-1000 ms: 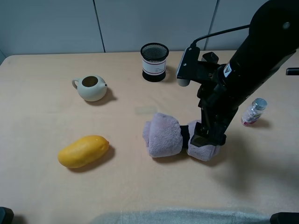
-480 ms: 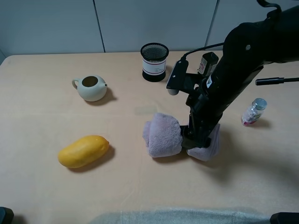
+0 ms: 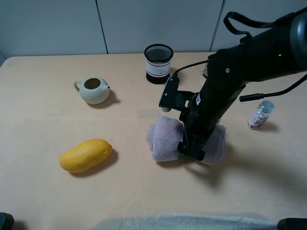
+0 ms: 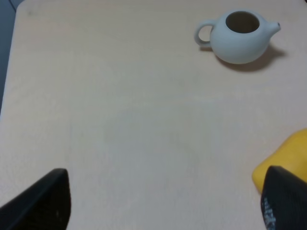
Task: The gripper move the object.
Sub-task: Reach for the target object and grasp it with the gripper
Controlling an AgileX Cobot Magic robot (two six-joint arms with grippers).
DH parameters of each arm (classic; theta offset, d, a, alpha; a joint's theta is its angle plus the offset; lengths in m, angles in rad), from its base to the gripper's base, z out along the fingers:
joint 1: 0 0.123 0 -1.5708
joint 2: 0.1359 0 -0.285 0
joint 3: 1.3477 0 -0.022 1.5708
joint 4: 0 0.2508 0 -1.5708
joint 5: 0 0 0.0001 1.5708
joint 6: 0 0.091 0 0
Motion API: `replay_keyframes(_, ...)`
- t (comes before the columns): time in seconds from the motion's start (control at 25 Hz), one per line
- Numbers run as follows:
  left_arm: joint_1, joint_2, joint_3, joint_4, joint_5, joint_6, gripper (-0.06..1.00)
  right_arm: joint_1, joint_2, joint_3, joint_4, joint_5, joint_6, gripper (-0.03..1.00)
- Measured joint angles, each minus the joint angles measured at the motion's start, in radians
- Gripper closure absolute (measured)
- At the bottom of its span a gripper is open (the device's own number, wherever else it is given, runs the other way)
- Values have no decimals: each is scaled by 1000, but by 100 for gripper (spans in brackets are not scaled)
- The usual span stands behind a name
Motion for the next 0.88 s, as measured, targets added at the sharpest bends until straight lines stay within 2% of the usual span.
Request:
replay_keyframes(0.52,0,0,0,0,0,0,15,0,53,-1,6,-43,15,29)
replay_keyframes(0.76,0,0,0,0,0,0,15,0,53,-1,10,-45,19,51)
replay_keyframes(0.88,0,0,0,0,0,0,15,0,53,-1,11,-45,19,55)
